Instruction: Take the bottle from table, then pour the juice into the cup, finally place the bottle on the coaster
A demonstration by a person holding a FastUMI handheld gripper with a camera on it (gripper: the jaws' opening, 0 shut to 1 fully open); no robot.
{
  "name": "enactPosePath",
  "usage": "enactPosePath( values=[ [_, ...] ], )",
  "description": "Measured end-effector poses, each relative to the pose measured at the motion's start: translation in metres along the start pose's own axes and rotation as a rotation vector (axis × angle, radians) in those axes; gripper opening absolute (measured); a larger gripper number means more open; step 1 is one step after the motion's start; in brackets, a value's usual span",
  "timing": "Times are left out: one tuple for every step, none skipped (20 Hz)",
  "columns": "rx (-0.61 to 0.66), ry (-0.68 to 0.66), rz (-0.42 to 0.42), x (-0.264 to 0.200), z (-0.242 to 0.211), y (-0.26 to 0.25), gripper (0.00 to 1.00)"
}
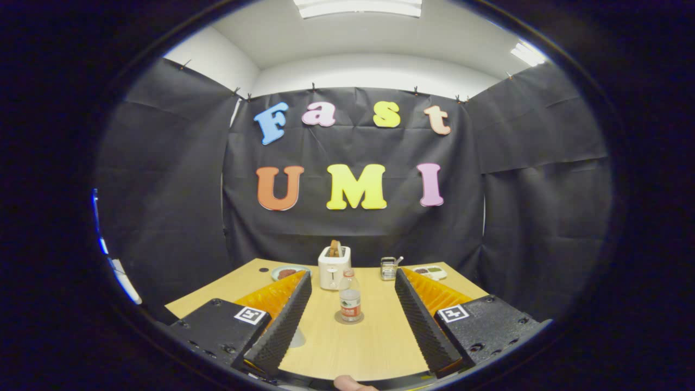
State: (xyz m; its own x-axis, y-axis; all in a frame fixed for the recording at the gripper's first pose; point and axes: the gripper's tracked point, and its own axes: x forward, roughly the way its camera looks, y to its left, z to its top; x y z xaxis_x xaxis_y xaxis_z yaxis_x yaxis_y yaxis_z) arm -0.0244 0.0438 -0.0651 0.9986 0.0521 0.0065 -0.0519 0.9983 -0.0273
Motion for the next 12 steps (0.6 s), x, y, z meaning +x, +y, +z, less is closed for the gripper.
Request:
enactPosePath(
  values=[
    [-0.019,0.017,0.004,-0.006,-0.005,-0.004,0.99],
    [-0.036,0.022,0.016,-0.012,-0.003,-0.005,0.99],
    [-0.045,0.024,0.016,-0.017,-0.002,-0.009,0.99],
    [-0.038,0.022,0.008,-0.021,0.001,-0.014,0.99],
    [-0.026,0.017,0.005,-0.024,0.002,-0.017,0.99],
    [-0.013,0.017,-0.01,-0.028,0.003,-0.023,0.99],
    [0.0,0.016,-0.026,-0.031,0.002,-0.028,0.99],
    [0.007,0.013,-0.034,-0.034,0.003,-0.029,0.99],
    [0.009,0.011,-0.045,-0.037,0.002,-0.03,0.99],
    [0.012,0.007,-0.043,-0.041,0.002,-0.029,0.99],
    [0.021,0.004,-0.028,-0.045,0.001,-0.023,0.99],
    [0.031,0.0,-0.023,-0.047,0.003,-0.021,0.99]
  ],
)
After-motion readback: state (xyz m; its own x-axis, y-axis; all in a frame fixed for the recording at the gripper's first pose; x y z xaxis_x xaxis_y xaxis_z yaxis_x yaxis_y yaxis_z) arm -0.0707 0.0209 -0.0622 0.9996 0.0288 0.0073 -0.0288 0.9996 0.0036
